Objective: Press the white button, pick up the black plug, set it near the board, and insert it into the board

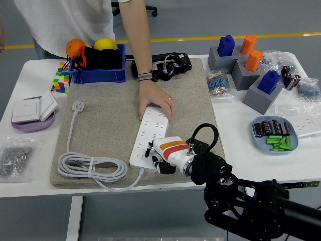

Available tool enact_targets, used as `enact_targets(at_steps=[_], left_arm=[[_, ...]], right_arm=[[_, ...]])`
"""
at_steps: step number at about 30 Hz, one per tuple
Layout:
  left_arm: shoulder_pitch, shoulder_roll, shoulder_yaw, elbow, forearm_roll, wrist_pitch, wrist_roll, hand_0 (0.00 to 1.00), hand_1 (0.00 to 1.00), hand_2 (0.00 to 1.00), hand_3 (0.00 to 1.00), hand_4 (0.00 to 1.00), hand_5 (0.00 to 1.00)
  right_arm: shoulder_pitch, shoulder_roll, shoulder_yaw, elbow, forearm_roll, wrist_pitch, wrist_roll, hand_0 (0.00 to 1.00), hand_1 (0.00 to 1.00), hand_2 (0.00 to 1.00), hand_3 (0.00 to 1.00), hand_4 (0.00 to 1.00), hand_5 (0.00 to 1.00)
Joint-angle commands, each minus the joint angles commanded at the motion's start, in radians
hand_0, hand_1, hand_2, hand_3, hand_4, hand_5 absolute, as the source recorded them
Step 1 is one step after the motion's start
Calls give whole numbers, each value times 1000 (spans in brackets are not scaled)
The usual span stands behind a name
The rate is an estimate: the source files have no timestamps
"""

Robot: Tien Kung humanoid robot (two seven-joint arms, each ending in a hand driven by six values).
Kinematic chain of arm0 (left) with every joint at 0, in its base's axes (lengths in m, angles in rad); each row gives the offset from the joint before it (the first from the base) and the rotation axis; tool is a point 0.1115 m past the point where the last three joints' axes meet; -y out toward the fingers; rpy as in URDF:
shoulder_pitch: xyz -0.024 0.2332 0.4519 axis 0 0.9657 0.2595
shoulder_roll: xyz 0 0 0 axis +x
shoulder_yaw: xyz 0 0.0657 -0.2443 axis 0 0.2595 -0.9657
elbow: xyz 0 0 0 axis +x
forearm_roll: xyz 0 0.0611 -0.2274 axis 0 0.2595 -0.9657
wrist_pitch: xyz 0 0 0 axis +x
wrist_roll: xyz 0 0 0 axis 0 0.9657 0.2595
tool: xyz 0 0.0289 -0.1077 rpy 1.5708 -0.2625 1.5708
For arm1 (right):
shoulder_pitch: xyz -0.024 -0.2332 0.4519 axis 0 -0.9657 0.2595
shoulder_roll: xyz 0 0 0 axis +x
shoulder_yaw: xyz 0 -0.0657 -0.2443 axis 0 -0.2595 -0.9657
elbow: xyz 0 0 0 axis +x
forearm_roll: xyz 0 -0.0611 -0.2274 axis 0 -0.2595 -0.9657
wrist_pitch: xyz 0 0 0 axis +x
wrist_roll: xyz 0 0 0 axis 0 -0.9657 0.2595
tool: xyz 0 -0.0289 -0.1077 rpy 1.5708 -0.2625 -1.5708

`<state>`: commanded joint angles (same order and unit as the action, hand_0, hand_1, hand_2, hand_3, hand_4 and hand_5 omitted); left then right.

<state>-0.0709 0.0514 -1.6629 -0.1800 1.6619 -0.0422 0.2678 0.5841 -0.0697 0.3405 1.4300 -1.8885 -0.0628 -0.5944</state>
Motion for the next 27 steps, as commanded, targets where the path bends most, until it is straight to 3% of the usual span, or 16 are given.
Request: enact_targets(at_steps=[8,16,23,24,27], left_arm=[[1,-1,0,0,0,0,1,625,631,641,694,587,376],[1,0,-3,0,4,0,1,625,631,640,694,587,376],[0,0,1,0,1,0,0,625,631,641,694,587,376],[0,0,3,0,-1,0,-1,625,631,641,694,587,376],[0,0,0,0,0,1,-1,625,631,641,694,587,376]], right_arm=[[-3,1,38,34,-15,-3,-2,2,2,70,613,427,103],[-8,-20,113,114,-41,-11,7,2,2,71,612,427,104],[-43,-40,189,115,-71,-81,120,2,2,110,615,392,119],[-53,-47,205,105,-76,-85,135,270,251,300,643,581,179],[-77,-65,238,84,-82,-96,171,270,251,300,643,581,179]])
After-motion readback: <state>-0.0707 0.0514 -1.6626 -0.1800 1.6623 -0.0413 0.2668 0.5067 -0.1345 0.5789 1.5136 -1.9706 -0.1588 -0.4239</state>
